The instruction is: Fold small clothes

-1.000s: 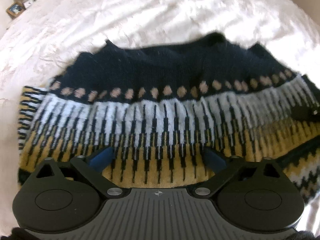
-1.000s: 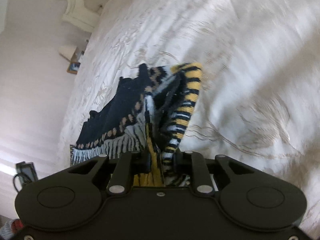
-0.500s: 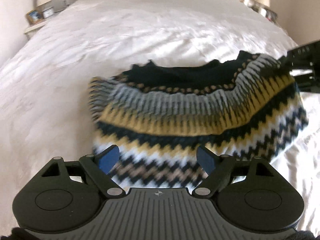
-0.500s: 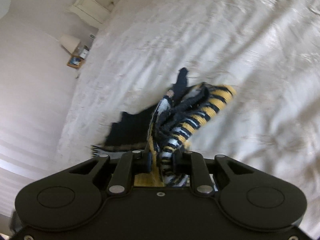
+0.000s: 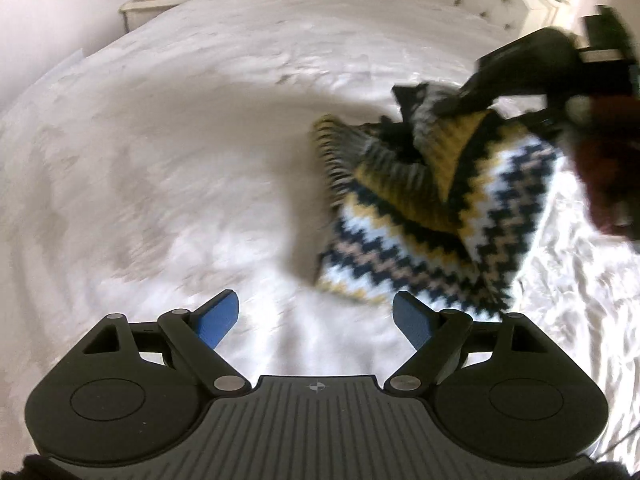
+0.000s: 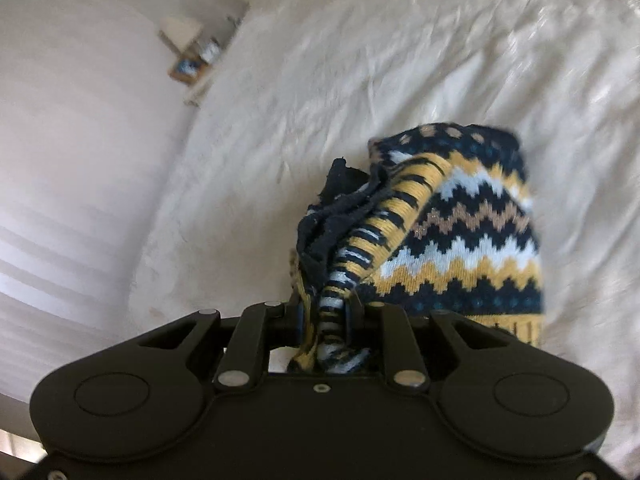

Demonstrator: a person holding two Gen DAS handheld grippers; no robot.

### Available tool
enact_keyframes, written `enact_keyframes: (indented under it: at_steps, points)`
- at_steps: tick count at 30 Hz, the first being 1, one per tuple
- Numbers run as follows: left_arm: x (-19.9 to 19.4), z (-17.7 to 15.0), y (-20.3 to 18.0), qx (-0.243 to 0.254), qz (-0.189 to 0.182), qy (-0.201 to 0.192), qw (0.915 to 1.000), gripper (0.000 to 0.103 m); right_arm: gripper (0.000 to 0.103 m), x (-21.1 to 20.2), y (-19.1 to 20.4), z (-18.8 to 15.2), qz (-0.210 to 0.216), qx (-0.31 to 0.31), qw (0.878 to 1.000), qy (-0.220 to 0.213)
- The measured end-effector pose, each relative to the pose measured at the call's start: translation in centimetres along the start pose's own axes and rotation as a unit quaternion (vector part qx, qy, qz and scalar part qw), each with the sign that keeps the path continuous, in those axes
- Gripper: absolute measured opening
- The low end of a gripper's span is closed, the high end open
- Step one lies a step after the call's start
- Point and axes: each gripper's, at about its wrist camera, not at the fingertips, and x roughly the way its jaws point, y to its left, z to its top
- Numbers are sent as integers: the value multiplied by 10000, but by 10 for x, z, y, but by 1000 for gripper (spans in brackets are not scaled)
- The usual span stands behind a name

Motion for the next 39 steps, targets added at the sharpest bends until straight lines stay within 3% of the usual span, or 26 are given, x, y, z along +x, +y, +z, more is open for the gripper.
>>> enact_keyframes:
  at_steps: [7,9,12,17,21,24,33,39]
  points:
    - [-9,-7,35,-169,90,27,9998,84,28,54,20,-23,-621,-321,9974,178]
    - [-8,-9,41,-180,79,65,9998,84,34,56,27,-26,-646,-363,9971,182]
    - [-9,-10,47,-179,39,100,9998,84,47,55,28,-23,-516,-371,9977,225]
    - [-7,-4,44,-106,-106,49,9999,84,48,26,29,-22,300,-307,9991,11]
    - [-7,10,32,50,-278,-61,9996,84,50,-6,25,-16,394,-338,9982,-299]
    - [-10,26,21,152,-417,-260,9987,84,59,-29,14,-15,117,-407,9977,-527]
    - [-2,87,-26,660,-706,-786,9922,84,60,-54,-17,-35,-1225,-791,9883,-438]
    - [33,102,-66,1327,-722,-568,9869,85,60,-39,-27,-53,-1660,-902,9819,-161]
